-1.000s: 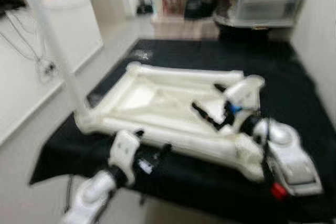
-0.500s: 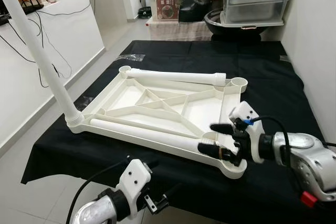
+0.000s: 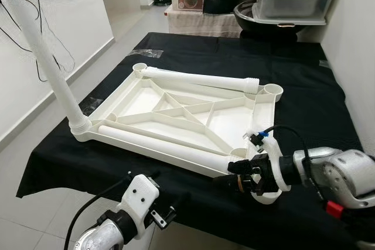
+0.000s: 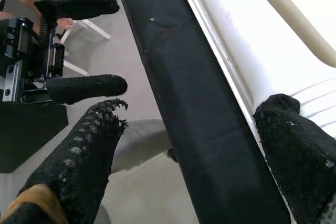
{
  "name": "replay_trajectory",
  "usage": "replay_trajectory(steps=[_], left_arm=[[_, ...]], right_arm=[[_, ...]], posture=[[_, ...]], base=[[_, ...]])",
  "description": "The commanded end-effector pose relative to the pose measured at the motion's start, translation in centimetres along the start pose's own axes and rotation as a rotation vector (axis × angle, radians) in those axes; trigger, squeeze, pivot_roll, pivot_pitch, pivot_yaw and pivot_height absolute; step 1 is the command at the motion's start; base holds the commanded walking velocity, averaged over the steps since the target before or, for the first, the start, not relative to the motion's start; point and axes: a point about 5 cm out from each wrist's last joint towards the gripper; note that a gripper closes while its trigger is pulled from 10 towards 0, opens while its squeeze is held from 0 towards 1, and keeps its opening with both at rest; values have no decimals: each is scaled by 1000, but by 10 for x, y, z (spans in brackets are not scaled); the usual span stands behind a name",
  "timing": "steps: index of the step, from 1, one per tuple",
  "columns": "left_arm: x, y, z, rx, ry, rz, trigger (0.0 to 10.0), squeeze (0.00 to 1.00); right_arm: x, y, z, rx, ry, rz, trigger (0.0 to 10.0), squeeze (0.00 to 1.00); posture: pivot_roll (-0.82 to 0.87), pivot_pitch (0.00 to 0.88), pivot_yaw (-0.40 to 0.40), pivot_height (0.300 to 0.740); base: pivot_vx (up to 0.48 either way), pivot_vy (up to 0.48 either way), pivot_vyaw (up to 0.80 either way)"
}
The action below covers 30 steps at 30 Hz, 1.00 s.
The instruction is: Building children table
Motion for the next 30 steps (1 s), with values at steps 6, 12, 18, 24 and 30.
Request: replay_trajectory(steps=[6,12,18,24,30], left_arm=[[1,-2,-1,0,6,2,10000,0],[1,-2,-3,3,-3,5,10000,0],[1,-2,-4,1,-7,4,10000,0],[0,-2,-4,0,-10,4,10000,0],[-2,-3,-4,-4,-13,7,10000,0]], right_arm=[[3,-25,-17,-107,76,-32,10000,0],[3,-46,-25,-181,128,-41,10000,0],[4,-53,-28,-196,140,-58,10000,0],[5,-58,-34,-231,154,-75,10000,0],[3,-44,-24,-162,141,-46,10000,0]], posture=[[-30,135,14,740],[-33,137,15,740],[-35,137,15,740],[-36,139,15,740],[-32,138,11,740]], base=[[0,0,0],[0,0,0],[0,0,0],[0,0,0],[0,0,0]])
Point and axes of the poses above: a point about 5 cm out from each wrist's last joint towards the gripper, its own y axis pointing out of the wrist towards the gripper, its own x axis along the axis of the wrist's last joint, z = x × y, and after that the axes turned 14 degrees about y, right-handed
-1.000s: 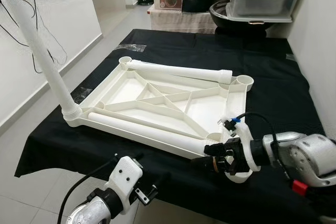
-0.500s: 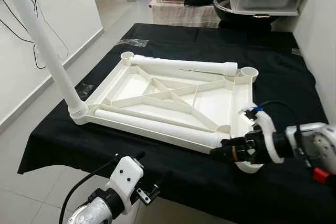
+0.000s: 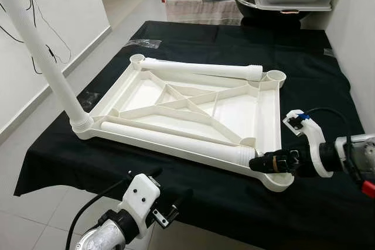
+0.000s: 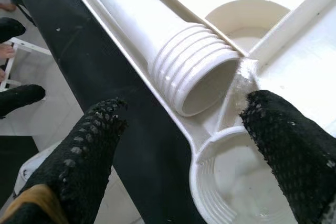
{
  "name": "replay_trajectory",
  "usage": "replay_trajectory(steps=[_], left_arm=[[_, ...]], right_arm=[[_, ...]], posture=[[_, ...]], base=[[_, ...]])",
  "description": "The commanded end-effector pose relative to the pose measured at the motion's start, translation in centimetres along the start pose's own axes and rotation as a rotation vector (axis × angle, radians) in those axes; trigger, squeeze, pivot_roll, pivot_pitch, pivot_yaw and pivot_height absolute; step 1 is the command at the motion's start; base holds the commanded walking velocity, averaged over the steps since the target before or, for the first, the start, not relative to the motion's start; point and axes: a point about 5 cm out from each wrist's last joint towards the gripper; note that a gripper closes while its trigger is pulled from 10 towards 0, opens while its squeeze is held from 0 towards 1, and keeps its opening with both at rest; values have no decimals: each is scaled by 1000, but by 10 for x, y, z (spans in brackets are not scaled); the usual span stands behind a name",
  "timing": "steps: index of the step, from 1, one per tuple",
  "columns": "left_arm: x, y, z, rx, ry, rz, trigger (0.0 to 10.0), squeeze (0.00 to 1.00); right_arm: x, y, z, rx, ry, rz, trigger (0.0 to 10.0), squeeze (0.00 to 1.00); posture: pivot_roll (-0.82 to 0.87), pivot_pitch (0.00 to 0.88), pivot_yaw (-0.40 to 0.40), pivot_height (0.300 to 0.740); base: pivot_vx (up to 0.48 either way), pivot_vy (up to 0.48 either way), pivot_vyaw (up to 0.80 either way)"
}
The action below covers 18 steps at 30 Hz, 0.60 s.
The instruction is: Building children table
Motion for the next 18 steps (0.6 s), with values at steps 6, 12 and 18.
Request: replay_trajectory(steps=[6,12,18], left_arm=[[-5,-1,-3,-9,-11,19,10000,0],[-6,-1,-4,-9,-18,21,10000,0],[-7,-1,-5,-9,-24,22,10000,0]], right_arm=[[-5,14,11,61,7,44,10000,0],[-2,27,26,137,8,45,10000,0],[-1,40,36,178,23,48,10000,0]], posture=[[-29,138,7,740],[-30,140,2,740],[-30,142,-1,740]], base=[[0,0,0],[0,0,0],[0,0,0]])
Point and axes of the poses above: a point about 5 cm out from each wrist's last joint towards the gripper, its own y axis pointing out of the wrist towards the gripper, its own x axis along the axis of the wrist's last joint, z = x × y, and after that the axes turned 14 degrees about y, right-handed
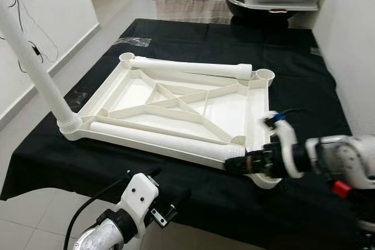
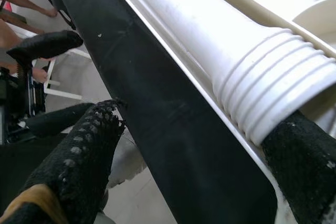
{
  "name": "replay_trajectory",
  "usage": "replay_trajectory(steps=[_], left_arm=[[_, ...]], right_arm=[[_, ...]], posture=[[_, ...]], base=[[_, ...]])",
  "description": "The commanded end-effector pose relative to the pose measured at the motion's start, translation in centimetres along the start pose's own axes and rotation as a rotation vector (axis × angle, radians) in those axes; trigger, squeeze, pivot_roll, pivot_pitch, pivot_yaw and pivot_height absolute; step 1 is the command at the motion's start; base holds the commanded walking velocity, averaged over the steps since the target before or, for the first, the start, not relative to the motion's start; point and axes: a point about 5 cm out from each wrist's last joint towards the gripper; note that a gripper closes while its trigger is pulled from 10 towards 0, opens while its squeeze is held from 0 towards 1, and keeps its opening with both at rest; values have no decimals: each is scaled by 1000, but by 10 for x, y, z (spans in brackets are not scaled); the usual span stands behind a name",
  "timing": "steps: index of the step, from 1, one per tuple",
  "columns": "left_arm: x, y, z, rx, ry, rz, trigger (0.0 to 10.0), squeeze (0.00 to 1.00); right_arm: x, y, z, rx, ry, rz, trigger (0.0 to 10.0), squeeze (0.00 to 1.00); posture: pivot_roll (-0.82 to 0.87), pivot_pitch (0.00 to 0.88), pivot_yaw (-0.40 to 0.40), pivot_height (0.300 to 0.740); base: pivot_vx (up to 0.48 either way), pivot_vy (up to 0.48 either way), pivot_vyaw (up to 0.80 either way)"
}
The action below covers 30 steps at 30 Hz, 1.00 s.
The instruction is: Building children table
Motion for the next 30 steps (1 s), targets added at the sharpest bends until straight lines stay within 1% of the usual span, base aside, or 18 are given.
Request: replay_trajectory(steps=[1,2,3,6,11,14,15,20,22,23,24,25,26,30], left_arm=[[-4,-1,-4,-10,-14,15,10000,0],[-4,-1,-4,-10,-14,15,10000,0],[-4,-2,-4,-10,-15,15,10000,0],[-4,-2,-4,-9,-17,14,10000,0],[-3,-2,-5,-10,-19,13,10000,0],[-3,-1,-5,-10,-21,11,10000,0],[-3,-1,-5,-10,-23,10,10000,0],[-2,-1,-5,-10,-25,9,10000,0],[-1,-1,-5,-10,-27,8,10000,0],[-1,-1,-5,-10,-27,8,10000,0],[-1,-1,-5,-10,-27,7,10000,0],[-1,-1,-5,-10,-27,7,10000,0],[-1,-1,-5,-10,-28,7,10000,0],[0,0,-6,-10,-30,6,10000,0]], right_arm=[[0,9,9,41,2,17,10000,0],[0,9,9,41,2,17,10000,0],[0,14,11,47,13,18,10000,0],[0,18,13,53,27,17,10000,0],[1,22,14,47,49,-4,10000,0],[4,27,14,44,87,-41,10000,0],[7,30,15,51,117,-66,10000,0],[9,37,17,55,153,-96,10000,0],[9,46,16,37,206,-133,10000,0],[9,46,16,37,206,-133,10000,0],[9,48,15,27,228,-146,7569,0],[9,48,15,27,228,-146,7569,0],[9,50,14,18,249,-167,0,0],[11,50,11,22,278,-204,0,0]], posture=[[-30,143,-3,740],[-30,143,-3,740],[-30,145,-4,740],[-32,145,-5,740],[-34,146,-6,740],[-35,147,-6,740],[-36,148,-6,740],[-38,148,-6,740],[-38,148,-6,740],[-38,148,-6,740],[-38,149,-6,740],[-38,149,-6,740],[-39,148,-6,740],[-39,150,-5,740]], base=[[0,0,0],[0,0,0],[0,0,0],[0,0,0],[0,0,0],[0,0,0],[0,0,0],[0,0,0],[0,0,0],[0,0,0],[0,0,0],[0,0,0],[0,0,0],[0,0,0]])
Point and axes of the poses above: a point about 5 cm out from each wrist's last joint towards the gripper, its own y axis pointing out of the wrist towards the gripper, its own x axis along the axis of the wrist's last joint, z = x × y, and after that the axes turned 14 degrees about y, right-handed
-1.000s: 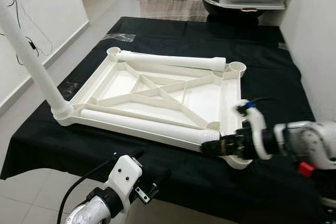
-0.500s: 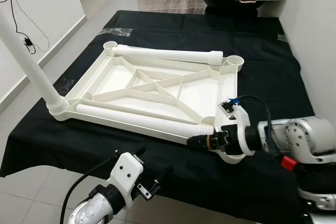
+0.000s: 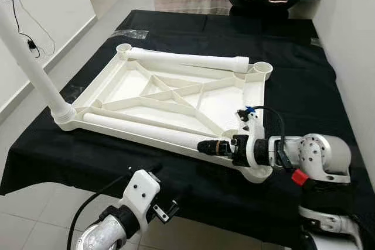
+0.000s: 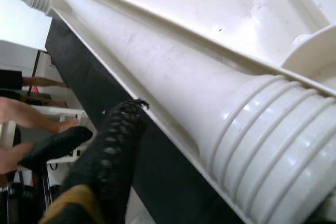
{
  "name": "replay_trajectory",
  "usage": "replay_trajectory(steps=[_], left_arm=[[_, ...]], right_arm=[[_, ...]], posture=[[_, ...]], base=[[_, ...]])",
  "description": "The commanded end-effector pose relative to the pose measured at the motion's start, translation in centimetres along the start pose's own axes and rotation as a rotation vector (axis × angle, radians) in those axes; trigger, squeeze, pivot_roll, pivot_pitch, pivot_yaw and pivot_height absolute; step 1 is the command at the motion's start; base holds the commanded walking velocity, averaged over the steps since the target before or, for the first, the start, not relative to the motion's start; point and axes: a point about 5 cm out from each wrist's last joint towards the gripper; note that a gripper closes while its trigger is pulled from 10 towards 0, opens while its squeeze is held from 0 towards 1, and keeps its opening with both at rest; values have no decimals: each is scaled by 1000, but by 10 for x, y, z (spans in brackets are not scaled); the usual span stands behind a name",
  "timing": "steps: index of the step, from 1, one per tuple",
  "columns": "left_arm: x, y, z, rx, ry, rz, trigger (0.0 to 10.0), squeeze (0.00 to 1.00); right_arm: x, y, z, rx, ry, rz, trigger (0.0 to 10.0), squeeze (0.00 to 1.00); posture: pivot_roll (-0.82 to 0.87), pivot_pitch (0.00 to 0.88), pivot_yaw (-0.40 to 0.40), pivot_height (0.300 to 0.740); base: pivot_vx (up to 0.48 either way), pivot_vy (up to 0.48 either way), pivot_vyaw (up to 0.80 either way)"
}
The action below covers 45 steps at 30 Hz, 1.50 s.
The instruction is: Building children table
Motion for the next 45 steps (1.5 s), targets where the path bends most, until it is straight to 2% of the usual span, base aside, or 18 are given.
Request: replay_trajectory(steps=[1,11,14,17,25,28,30,31,32,34,36,37,38,39,42,44,45], left_arm=[[-1,-2,-4,-14,-16,12,10000,0],[-1,-1,-3,-15,-17,14,10000,0],[-1,-1,-3,-16,-16,16,10000,0],[-2,0,-2,-21,-15,18,10000,0],[-3,-1,-1,-23,-15,22,10000,0],[-3,-2,3,-16,-22,22,10000,0],[-3,-2,5,-11,-25,21,10000,0],[3,2,12,13,-40,-6,10000,0],[6,4,15,22,-48,-20,10000,0],[8,6,16,27,-54,-29,10000,0],[20,14,21,29,-95,-88,10000,0],[20,14,21,29,-95,-88,10000,0],[46,30,35,64,-198,-209,10000,0],[46,30,35,64,-198,-209,10000,0],[77,47,59,128,-347,-357,10000,0],[77,47,59,128,-347,-357,10000,0],[93,57,75,143,-430,-436,10000,0]], right_arm=[[4,0,3,12,5,-26,0,0],[9,-3,5,53,58,-86,0,0],[13,-8,8,111,93,-124,0,0],[16,-18,15,261,88,-173,0,0],[17,-28,17,356,70,-226,0,0],[27,-47,10,407,81,-333,0,0],[29,-51,8,417,84,-358,0,0],[41,-70,5,447,91,-456,0,0],[46,-77,4,461,94,-497,0,0],[49,-82,3,471,96,-521,0,0],[57,-93,1,484,99,-607,0,0],[57,-93,1,484,99,-607,0,0],[63,-100,6,526,88,-697,0,0],[63,-100,6,526,88,-697,0,0],[65,-96,14,573,99,-775,0,0],[65,-96,14,573,99,-775,0,0],[64,-88,20,580,98,-784,0,0]], posture=[[-39,150,-5,740],[-40,148,0,740],[-40,147,0,740],[-41,143,6,740],[-38,142,9,740],[-34,137,19,740],[-34,137,19,740],[-38,130,27,740],[-39,129,28,740],[-39,129,28,740],[-45,119,39,740],[-45,119,39,740],[-47,113,41,740],[-47,113,41,740],[-45,104,43,740],[-45,104,43,740],[-46,95,48,740]], base=[[0,0,0],[0,0,0],[0,0,0],[0,0,0],[0,0,0],[0,0,0],[0,0,0],[0,0,0],[0,0,0],[0,0,0],[0,0,0],[0,0,0],[0,0,0],[0,0,0],[0,0,0],[0,0,0],[0,0,0]])
Point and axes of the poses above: a point about 5 cm out from each wrist's last joint towards the gripper, its own y axis pointing out of the wrist towards the gripper, its own x axis along the axis of the wrist's last joint, z = x × y, and after that the axes turned 14 degrees about y, right-handed
